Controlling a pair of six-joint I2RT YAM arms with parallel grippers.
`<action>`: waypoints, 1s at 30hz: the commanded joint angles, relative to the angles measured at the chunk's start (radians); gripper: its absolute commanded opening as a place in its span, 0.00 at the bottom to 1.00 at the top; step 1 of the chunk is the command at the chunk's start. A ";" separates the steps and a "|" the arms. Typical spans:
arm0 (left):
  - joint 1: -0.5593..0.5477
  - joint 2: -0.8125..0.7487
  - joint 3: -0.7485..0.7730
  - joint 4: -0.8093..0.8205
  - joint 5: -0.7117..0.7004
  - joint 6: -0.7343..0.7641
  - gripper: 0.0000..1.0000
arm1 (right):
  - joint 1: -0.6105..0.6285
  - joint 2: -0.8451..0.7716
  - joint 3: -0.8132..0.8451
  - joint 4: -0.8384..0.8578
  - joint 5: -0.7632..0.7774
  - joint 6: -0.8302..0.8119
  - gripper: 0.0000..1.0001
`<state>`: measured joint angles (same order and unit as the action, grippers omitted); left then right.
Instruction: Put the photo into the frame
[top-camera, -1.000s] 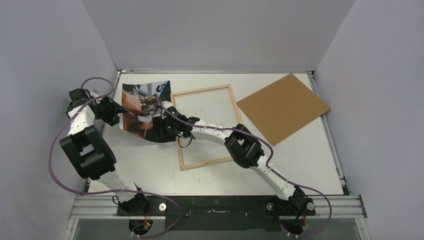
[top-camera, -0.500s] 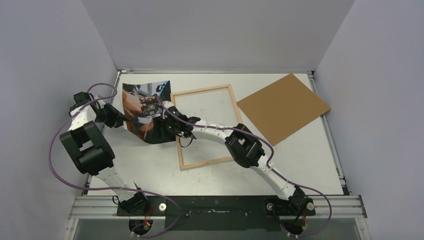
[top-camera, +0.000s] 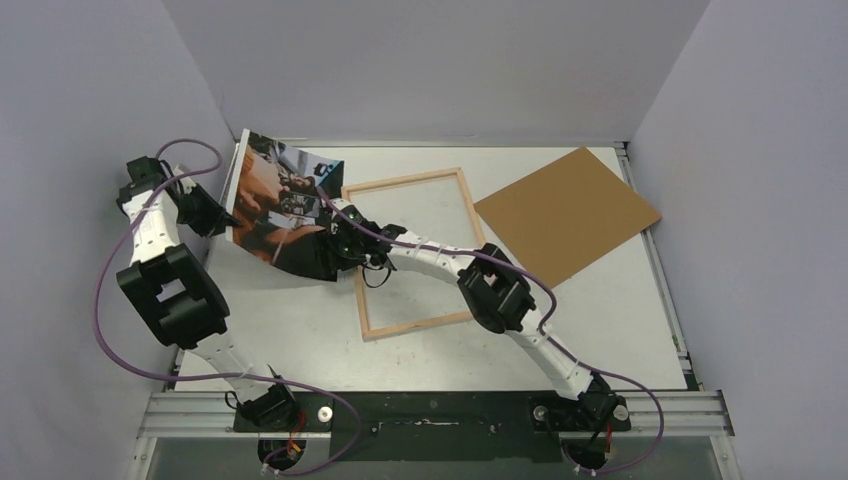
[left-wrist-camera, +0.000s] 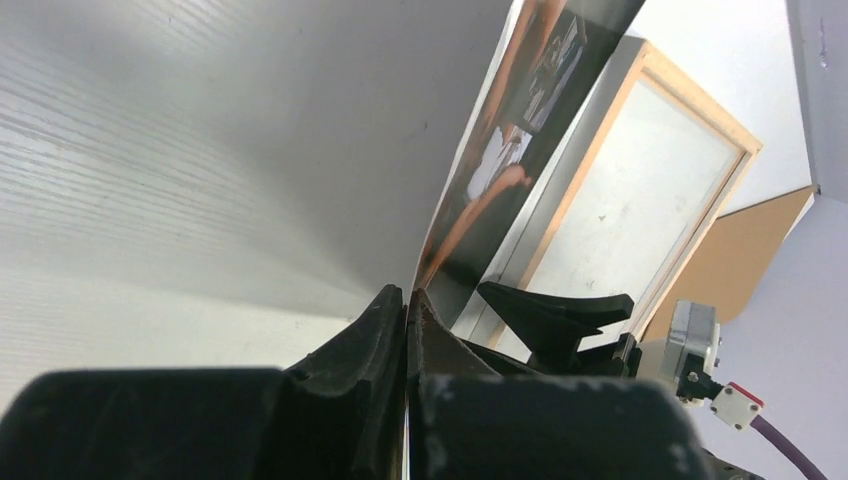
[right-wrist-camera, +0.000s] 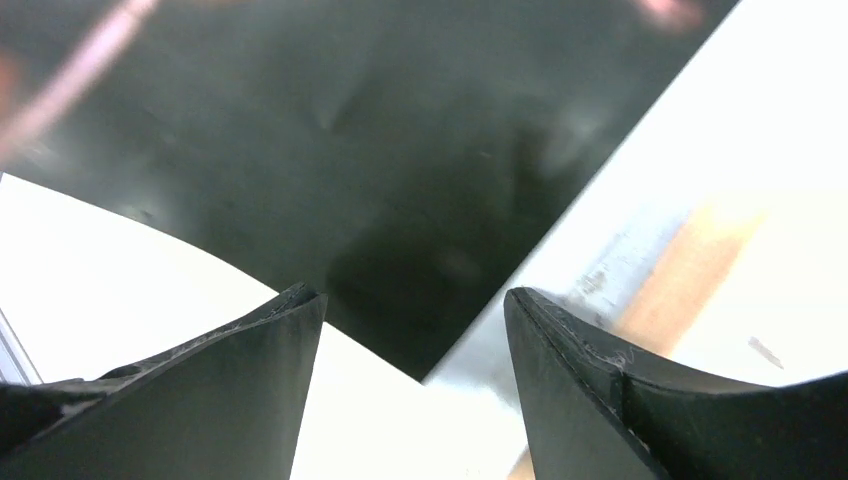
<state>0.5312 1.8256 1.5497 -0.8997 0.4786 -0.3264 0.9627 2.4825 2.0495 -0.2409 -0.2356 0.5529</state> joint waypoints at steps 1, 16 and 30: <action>0.003 -0.062 0.135 -0.074 -0.028 0.025 0.00 | -0.020 -0.144 0.001 -0.077 0.041 -0.055 0.68; -0.021 -0.169 0.395 -0.103 -0.001 -0.123 0.00 | 0.106 -0.446 -0.279 0.339 0.291 -0.413 0.75; -0.143 -0.288 0.320 -0.127 -0.022 -0.188 0.00 | 0.171 -0.415 -0.311 0.587 0.325 -0.613 0.74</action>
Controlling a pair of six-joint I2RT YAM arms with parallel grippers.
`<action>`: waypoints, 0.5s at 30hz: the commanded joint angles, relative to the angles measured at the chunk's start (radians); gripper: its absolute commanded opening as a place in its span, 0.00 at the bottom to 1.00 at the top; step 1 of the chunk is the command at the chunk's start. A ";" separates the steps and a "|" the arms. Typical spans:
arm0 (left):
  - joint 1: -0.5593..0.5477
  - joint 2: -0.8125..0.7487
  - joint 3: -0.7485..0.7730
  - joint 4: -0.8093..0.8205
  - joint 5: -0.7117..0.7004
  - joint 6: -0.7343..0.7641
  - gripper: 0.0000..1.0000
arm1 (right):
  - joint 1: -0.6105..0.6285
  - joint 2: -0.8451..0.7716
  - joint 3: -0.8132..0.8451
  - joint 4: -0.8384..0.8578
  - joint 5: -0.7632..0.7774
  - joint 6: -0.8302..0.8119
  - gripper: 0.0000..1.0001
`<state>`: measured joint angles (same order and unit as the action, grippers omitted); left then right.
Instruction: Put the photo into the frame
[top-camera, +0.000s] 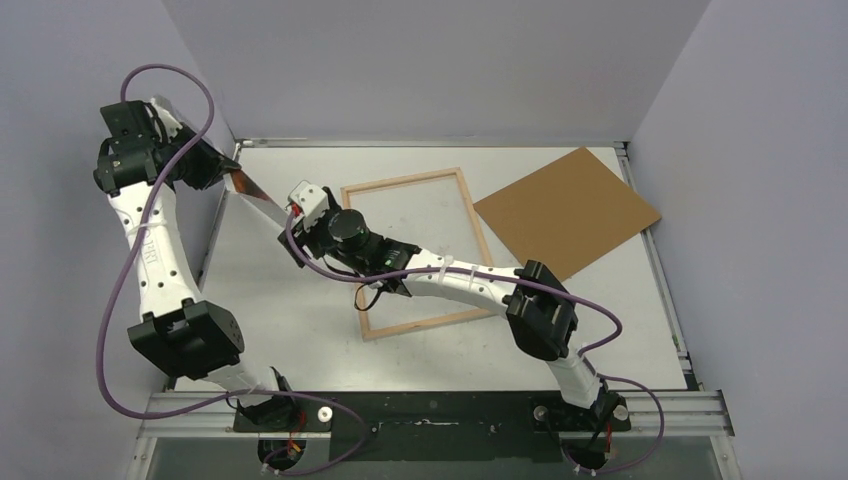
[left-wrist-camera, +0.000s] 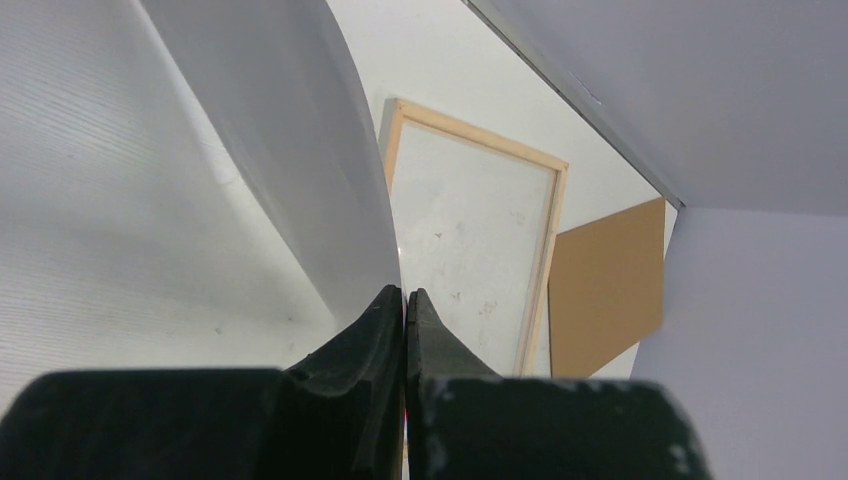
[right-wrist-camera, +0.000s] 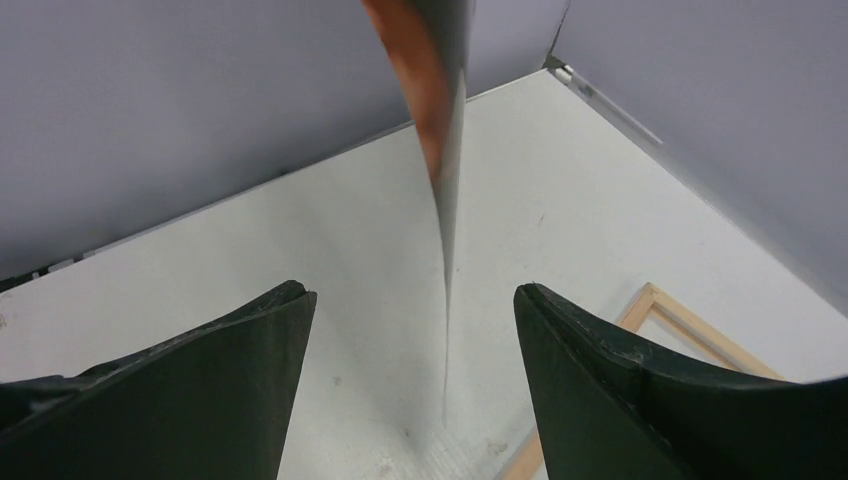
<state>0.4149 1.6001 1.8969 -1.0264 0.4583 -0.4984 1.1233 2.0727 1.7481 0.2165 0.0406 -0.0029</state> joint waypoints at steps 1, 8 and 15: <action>-0.033 -0.073 -0.039 -0.005 -0.003 -0.014 0.00 | 0.010 -0.008 -0.016 0.135 0.071 -0.058 0.74; -0.074 -0.158 -0.155 -0.012 0.004 -0.012 0.00 | 0.010 -0.063 -0.067 0.097 -0.011 -0.100 0.72; -0.091 -0.224 -0.212 -0.037 -0.020 -0.020 0.00 | 0.023 -0.057 -0.086 0.117 -0.007 -0.044 0.63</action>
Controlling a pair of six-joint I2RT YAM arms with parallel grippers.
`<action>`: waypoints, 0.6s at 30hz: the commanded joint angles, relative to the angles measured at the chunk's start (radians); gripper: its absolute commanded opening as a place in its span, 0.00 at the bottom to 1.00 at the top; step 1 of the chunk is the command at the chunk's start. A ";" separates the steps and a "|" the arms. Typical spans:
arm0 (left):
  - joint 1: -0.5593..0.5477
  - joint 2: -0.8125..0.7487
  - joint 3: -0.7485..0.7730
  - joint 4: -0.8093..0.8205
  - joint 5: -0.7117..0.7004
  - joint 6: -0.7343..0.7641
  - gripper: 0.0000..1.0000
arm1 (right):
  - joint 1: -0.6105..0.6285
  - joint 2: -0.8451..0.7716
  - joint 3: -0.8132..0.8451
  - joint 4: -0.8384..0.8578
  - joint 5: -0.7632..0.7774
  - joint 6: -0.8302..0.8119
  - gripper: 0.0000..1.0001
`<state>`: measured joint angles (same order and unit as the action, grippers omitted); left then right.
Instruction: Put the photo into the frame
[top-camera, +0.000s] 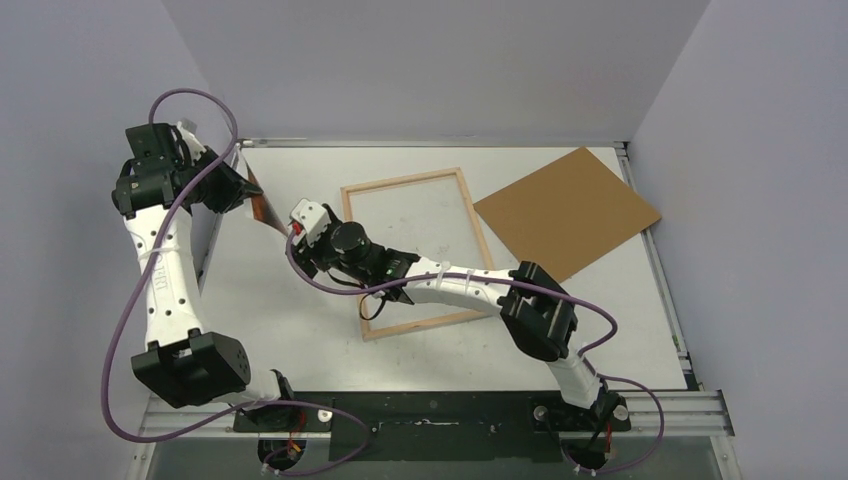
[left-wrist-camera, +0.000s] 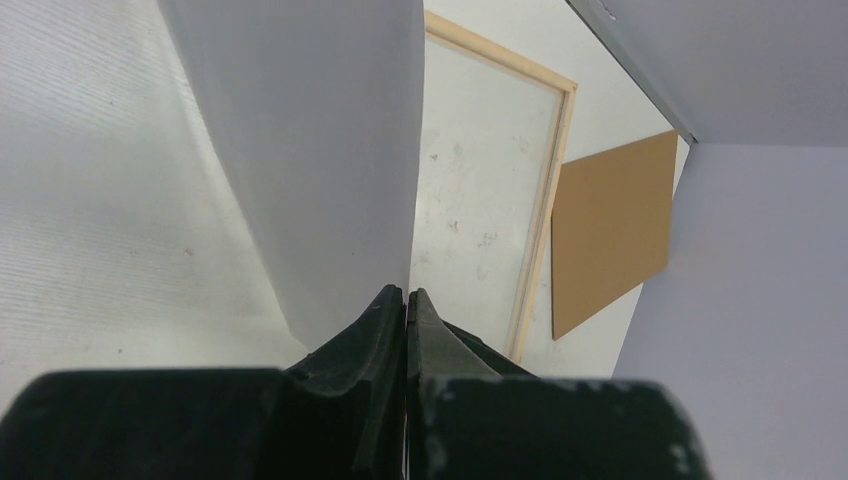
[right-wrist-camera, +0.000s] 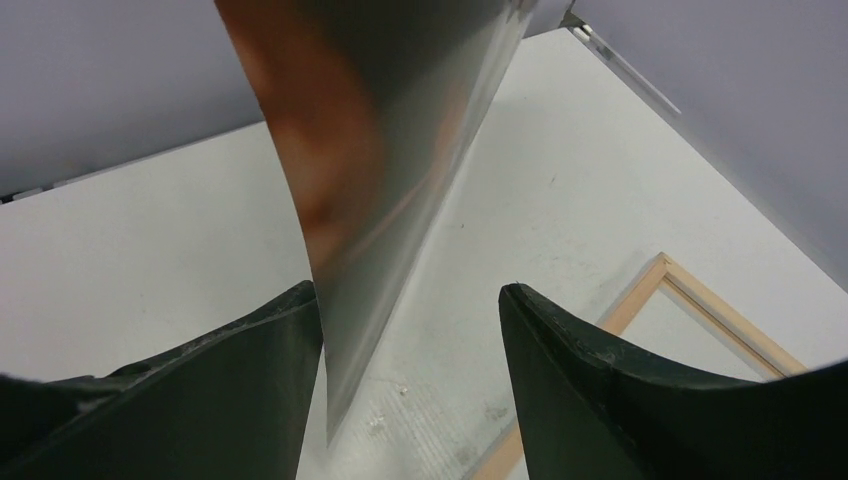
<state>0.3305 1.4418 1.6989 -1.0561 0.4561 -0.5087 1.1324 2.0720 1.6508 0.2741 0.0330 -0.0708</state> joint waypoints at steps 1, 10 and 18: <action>-0.007 -0.070 -0.018 -0.002 -0.019 -0.016 0.00 | 0.015 -0.053 0.017 0.058 0.007 0.033 0.62; -0.008 -0.081 0.002 -0.017 -0.019 -0.024 0.00 | 0.047 -0.026 0.024 0.118 0.138 0.042 0.55; -0.011 -0.090 -0.006 -0.013 0.002 -0.032 0.00 | 0.049 -0.012 0.052 0.112 0.253 0.026 0.17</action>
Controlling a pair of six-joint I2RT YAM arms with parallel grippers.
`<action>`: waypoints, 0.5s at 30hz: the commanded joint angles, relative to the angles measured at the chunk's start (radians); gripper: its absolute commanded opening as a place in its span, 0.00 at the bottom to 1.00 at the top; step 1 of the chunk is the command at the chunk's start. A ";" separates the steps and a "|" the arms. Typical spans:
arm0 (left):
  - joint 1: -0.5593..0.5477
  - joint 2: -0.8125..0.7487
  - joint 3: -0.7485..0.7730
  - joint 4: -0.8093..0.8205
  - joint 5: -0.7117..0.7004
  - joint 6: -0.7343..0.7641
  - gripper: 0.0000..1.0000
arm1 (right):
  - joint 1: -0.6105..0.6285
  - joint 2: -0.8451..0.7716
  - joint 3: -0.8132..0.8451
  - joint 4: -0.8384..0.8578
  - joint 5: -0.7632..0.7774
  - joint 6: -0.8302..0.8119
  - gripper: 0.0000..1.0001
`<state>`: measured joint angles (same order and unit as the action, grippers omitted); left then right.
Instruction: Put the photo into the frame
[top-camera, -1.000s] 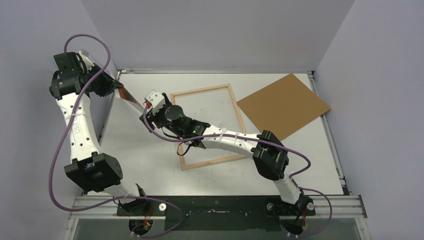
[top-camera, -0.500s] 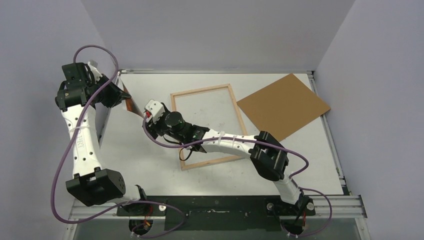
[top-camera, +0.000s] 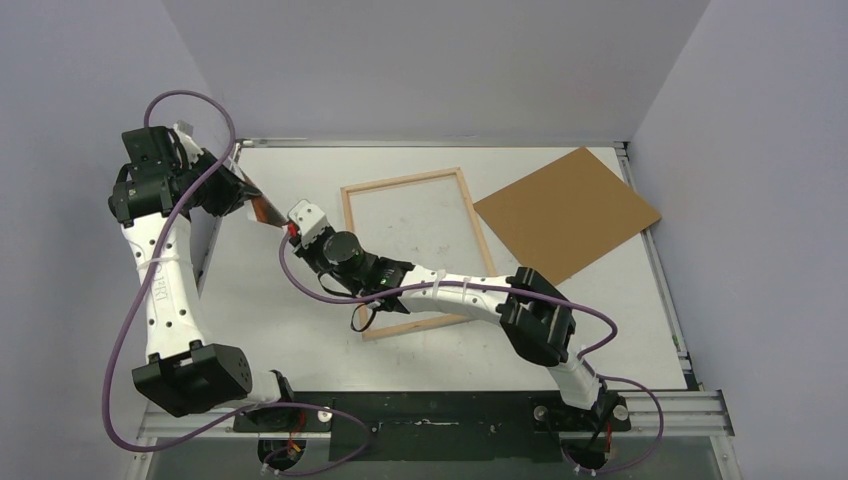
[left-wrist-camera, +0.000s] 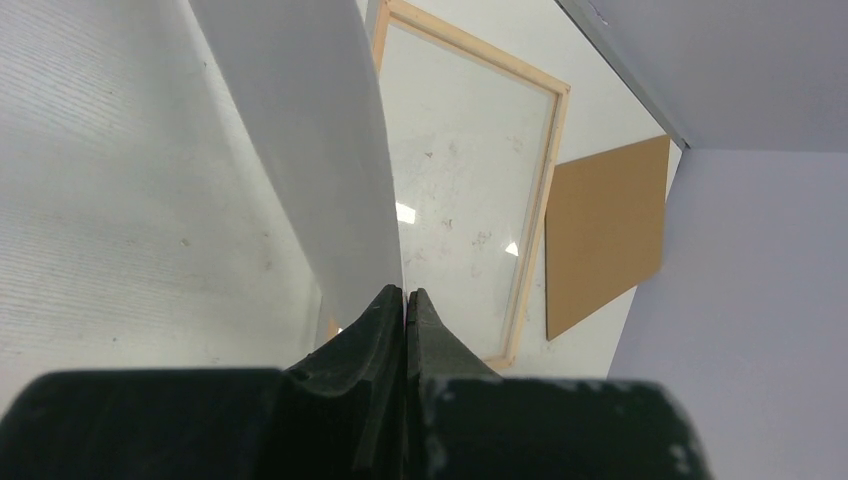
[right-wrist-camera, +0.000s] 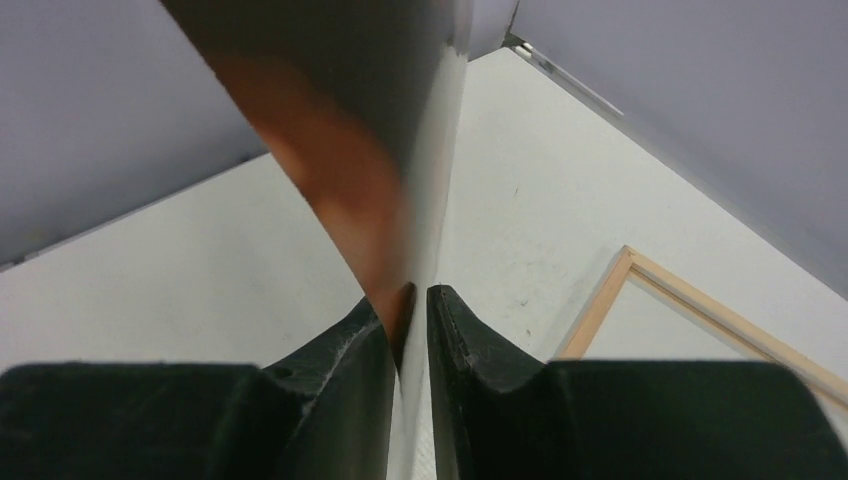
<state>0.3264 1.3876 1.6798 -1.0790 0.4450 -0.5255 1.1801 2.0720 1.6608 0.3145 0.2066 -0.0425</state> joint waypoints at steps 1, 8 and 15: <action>-0.007 -0.034 0.014 0.013 0.017 -0.016 0.00 | 0.002 -0.015 0.038 0.080 0.084 -0.002 0.12; -0.006 -0.018 0.069 0.034 0.048 -0.020 0.60 | -0.007 -0.077 -0.033 0.169 0.083 -0.037 0.00; 0.000 0.016 0.150 0.101 0.137 -0.013 0.97 | -0.086 -0.159 -0.082 0.168 -0.051 0.024 0.00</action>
<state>0.3260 1.3956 1.7584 -1.0611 0.5114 -0.5377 1.1519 2.0449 1.5936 0.3962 0.2428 -0.0628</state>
